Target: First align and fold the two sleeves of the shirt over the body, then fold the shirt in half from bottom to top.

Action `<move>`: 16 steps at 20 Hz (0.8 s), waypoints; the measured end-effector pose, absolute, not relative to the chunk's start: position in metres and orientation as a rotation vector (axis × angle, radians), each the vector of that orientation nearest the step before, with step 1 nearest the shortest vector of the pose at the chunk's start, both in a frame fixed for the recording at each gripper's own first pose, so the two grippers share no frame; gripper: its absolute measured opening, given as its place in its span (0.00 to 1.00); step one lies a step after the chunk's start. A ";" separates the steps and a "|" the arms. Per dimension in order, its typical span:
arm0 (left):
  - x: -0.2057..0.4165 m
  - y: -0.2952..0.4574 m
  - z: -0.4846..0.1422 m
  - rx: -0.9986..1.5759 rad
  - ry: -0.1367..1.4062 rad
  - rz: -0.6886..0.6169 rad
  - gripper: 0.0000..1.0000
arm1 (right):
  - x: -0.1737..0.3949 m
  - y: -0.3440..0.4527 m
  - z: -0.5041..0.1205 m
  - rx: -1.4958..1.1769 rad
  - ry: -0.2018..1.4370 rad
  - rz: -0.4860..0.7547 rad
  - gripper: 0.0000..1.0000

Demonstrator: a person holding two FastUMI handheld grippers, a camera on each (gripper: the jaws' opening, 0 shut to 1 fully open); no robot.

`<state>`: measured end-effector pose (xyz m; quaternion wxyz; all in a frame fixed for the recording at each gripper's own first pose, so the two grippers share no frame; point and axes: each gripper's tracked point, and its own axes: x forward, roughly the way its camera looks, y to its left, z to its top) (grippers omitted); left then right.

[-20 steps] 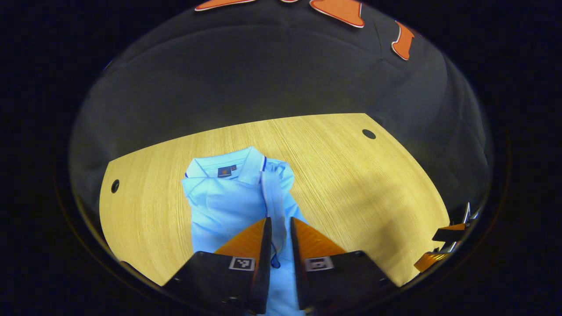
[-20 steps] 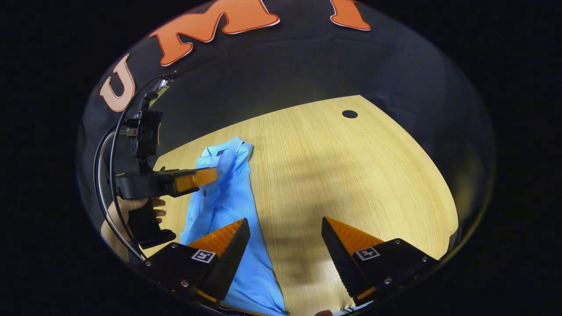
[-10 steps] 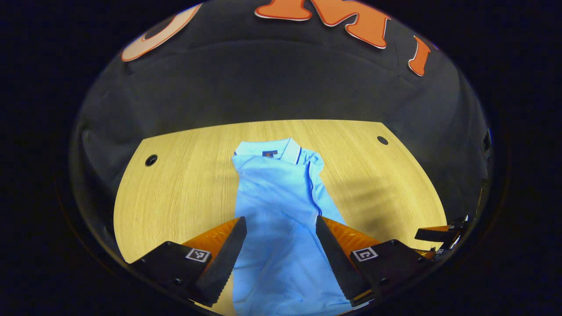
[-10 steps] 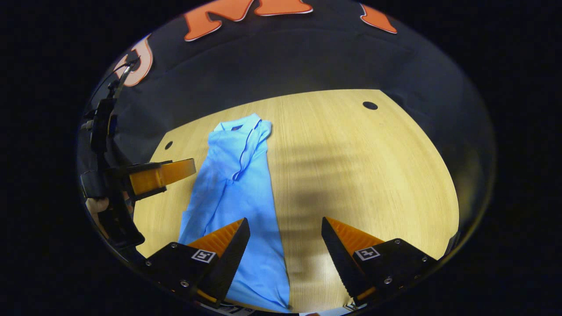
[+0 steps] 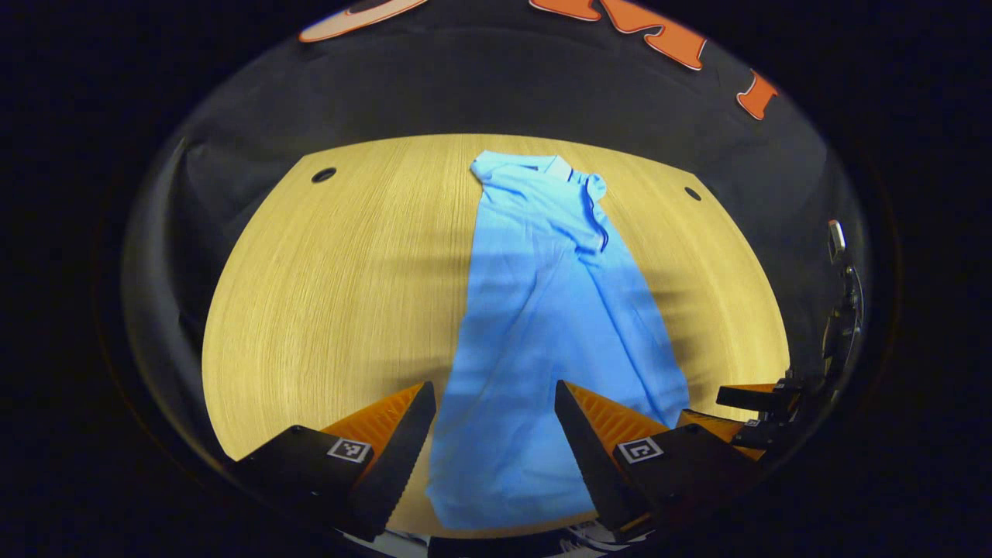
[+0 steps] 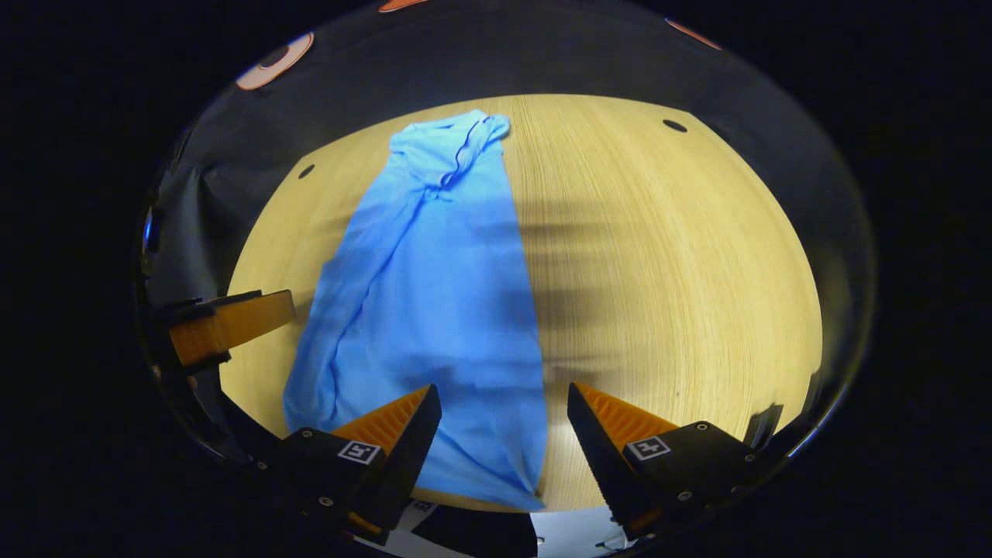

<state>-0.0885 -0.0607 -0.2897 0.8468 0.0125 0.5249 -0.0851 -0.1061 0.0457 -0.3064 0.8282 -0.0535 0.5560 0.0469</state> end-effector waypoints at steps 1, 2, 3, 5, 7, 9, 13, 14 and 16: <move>-0.101 -0.058 -0.293 0.028 1.131 -0.179 0.99 | -0.118 0.045 -0.311 -0.123 1.201 0.098 0.99; -0.112 -0.054 -0.297 0.034 1.156 -0.178 0.99 | -0.128 0.047 -0.315 -0.130 1.222 0.100 0.99; -0.122 -0.052 -0.301 0.041 1.181 -0.180 0.99 | -0.137 0.047 -0.319 -0.135 1.243 0.101 0.99; -0.139 -0.047 -0.302 0.053 1.231 -0.182 0.99 | -0.151 0.046 -0.328 -0.147 1.279 0.095 0.99; -0.153 -0.047 -0.307 0.047 1.271 -0.180 0.99 | -0.160 0.043 -0.335 -0.161 1.300 0.081 0.99; -0.165 -0.049 -0.312 0.036 1.303 -0.177 0.99 | -0.168 0.039 -0.342 -0.173 1.318 0.065 0.99; -0.180 -0.054 -0.327 0.045 1.327 -0.189 0.99 | -0.171 0.034 -0.350 -0.206 1.325 0.045 0.99; -0.180 -0.053 -0.330 0.056 1.331 -0.189 0.99 | -0.172 0.034 -0.349 -0.215 1.324 0.038 0.98; -0.183 -0.051 -0.336 0.069 1.335 -0.176 1.00 | -0.173 0.034 -0.350 -0.236 1.322 0.020 0.98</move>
